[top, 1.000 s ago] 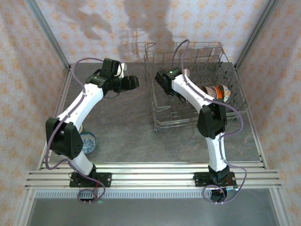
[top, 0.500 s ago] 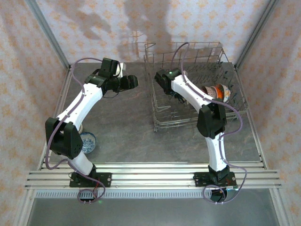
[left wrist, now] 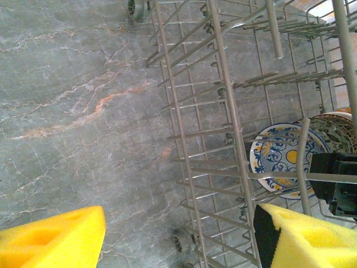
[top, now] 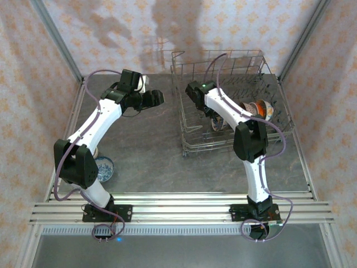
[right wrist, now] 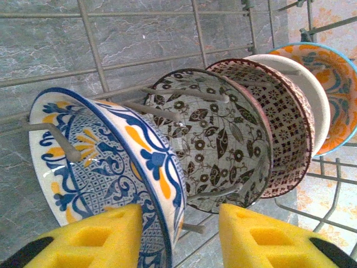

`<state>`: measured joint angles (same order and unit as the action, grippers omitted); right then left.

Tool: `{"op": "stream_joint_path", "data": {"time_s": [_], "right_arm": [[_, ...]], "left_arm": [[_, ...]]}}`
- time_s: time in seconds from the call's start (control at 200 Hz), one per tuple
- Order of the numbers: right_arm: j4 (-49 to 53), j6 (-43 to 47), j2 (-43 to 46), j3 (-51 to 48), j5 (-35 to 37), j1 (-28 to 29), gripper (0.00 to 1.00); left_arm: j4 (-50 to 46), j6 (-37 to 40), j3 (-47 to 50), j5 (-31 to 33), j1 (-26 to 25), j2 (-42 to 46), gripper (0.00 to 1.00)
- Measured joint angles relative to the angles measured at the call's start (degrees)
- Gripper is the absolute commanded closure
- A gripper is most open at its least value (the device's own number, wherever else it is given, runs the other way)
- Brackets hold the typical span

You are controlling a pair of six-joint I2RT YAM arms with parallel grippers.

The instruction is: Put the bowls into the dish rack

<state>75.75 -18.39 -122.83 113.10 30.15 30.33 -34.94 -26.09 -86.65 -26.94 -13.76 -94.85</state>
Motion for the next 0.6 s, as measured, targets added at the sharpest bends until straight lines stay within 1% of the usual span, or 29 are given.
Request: {"op": "stream_joint_path", "data": {"time_s": [0.08,0.175,0.24,0.28,0.601], "right_arm": [[-1.2,0.9,1.0,-0.7,-1.2,-0.1,0.44],[-2.5,1.9,3.2,-1.5,-2.6,-0.3,0.42],[-3.6,2.5,5.5,-2.1,-3.5,-0.4,0.36],[-4.3,2.9,7.1,-2.8,-3.9,-0.5,0.35],[-10.2,6.0,19.4,-12.6,-9.3,-2.1,0.31]], "left_arm": [[-1.5,-0.7,0.0,1.6,0.0,0.0,0.29],[-3.9,-1.9,0.0,4.3,0.2,0.1,0.29],[-6.0,-2.9,0.3,6.5,0.3,0.9,0.28],[-7.3,-3.8,0.9,8.0,0.6,1.8,0.28],[-22.7,-12.2,7.2,20.9,1.6,17.0,0.28]]}}
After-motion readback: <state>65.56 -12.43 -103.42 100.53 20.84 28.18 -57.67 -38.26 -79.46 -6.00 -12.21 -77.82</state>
